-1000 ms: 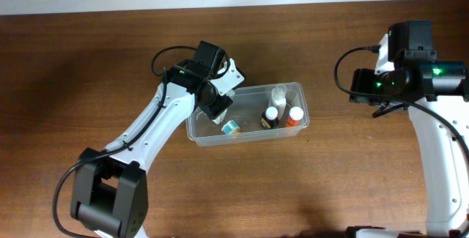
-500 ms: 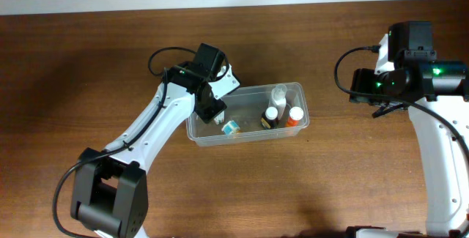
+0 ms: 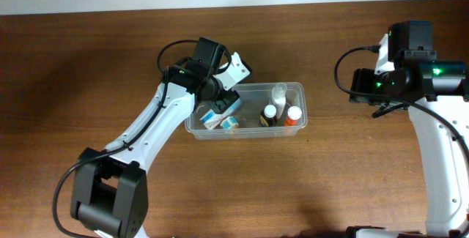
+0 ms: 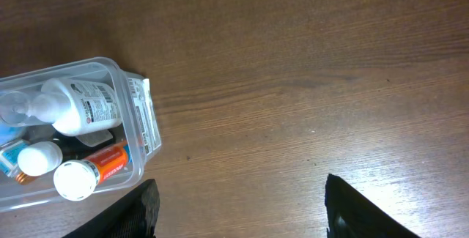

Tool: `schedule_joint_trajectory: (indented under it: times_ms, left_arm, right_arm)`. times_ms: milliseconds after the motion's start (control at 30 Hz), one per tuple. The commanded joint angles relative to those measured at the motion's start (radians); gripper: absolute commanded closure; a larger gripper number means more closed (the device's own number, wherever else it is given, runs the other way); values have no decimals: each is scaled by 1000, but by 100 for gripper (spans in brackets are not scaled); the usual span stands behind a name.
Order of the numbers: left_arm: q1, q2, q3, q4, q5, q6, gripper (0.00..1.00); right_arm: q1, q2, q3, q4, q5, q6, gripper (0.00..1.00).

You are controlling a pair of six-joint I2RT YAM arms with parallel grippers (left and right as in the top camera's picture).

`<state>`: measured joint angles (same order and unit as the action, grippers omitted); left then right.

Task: Pack container
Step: 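Lower the Panadol box into the container's left side and open the left gripper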

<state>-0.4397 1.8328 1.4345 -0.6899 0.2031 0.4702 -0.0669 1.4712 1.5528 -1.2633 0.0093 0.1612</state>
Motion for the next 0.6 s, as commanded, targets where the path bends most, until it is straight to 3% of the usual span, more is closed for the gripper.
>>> schedule_joint_trajectory:
  times_ms: [0, 367, 433, 567]
  left_arm:
    - [1, 11, 3, -2, 93, -13, 45]
    - [2, -31, 3, -27, 82, -25, 50]
    - [16, -98, 3, -27, -13, -139, 49]
    - [63, -192, 3, -27, -138, -256, 47]
  right_arm:
    - [-6, 2, -6, 4, -5, 4, 35]
    - [-6, 2, -6, 3, -5, 1, 35]
    - [-5, 2, -6, 3, -6, -16, 36]
    - [3, 2, -5, 15, -42, -71, 35]
